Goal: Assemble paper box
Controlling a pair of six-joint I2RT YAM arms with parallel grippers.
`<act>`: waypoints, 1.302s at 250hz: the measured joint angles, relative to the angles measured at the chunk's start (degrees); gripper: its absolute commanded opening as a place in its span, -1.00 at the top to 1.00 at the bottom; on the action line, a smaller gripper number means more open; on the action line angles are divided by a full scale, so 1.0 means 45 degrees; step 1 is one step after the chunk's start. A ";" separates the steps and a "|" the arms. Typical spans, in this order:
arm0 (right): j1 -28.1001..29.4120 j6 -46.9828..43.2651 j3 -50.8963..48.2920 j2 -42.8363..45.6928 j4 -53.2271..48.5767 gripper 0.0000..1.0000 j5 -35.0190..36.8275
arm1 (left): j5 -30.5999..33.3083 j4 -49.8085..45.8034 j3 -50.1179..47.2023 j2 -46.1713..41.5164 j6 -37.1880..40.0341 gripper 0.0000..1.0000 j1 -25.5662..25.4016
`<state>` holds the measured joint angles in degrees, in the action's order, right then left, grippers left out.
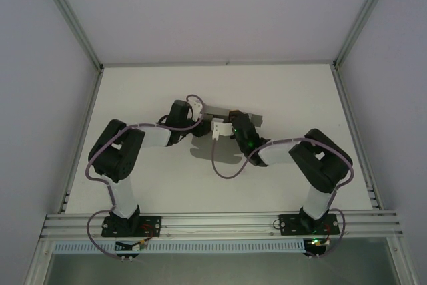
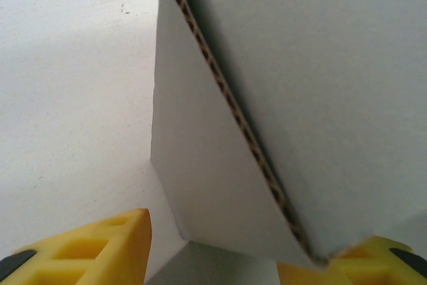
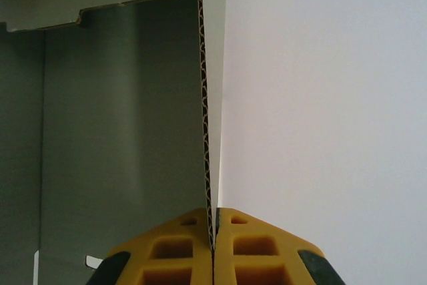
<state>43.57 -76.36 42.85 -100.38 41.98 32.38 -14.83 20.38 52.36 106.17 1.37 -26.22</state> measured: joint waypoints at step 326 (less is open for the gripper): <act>-0.0452 0.1579 0.0680 0.0559 -0.2380 1.00 -0.1778 | -0.0461 0.0112 0.0928 0.0389 0.0374 -0.34 -0.0073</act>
<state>41.54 -69.25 45.91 -97.86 31.27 24.38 -16.91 20.88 56.53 107.92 3.05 -26.55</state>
